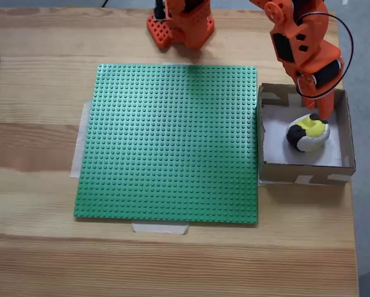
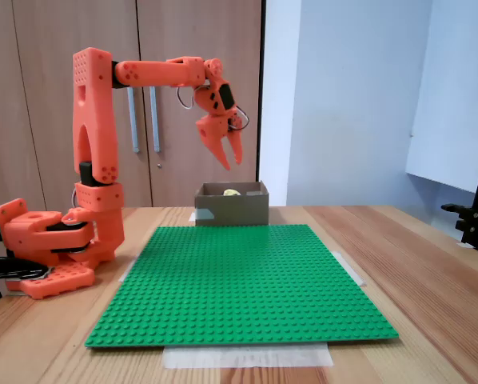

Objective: Pick the ball and put it in the box.

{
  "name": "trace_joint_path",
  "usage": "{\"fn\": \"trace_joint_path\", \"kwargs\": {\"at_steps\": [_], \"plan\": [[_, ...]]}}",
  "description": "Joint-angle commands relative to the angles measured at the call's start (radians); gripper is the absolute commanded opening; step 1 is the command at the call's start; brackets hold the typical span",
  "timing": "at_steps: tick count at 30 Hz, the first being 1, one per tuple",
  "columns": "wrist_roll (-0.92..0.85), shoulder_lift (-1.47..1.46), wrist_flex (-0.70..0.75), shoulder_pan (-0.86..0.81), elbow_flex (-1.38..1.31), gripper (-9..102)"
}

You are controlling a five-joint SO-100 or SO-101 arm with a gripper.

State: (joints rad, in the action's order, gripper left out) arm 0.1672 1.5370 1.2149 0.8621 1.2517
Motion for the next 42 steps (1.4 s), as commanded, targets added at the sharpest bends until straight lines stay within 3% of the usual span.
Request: {"fn": "trace_joint_path", "kwargs": {"at_steps": [1,11,22,42], "plan": [[-0.008,0.075,-0.009,-0.014,-0.018,17],[-0.009,0.147,0.006,-0.020,-0.014,15],[-0.034,0.342,-0.058,-0.100,0.138,-1],[-0.132,0.669,-0.129,-0.396,0.377,-1]]}}
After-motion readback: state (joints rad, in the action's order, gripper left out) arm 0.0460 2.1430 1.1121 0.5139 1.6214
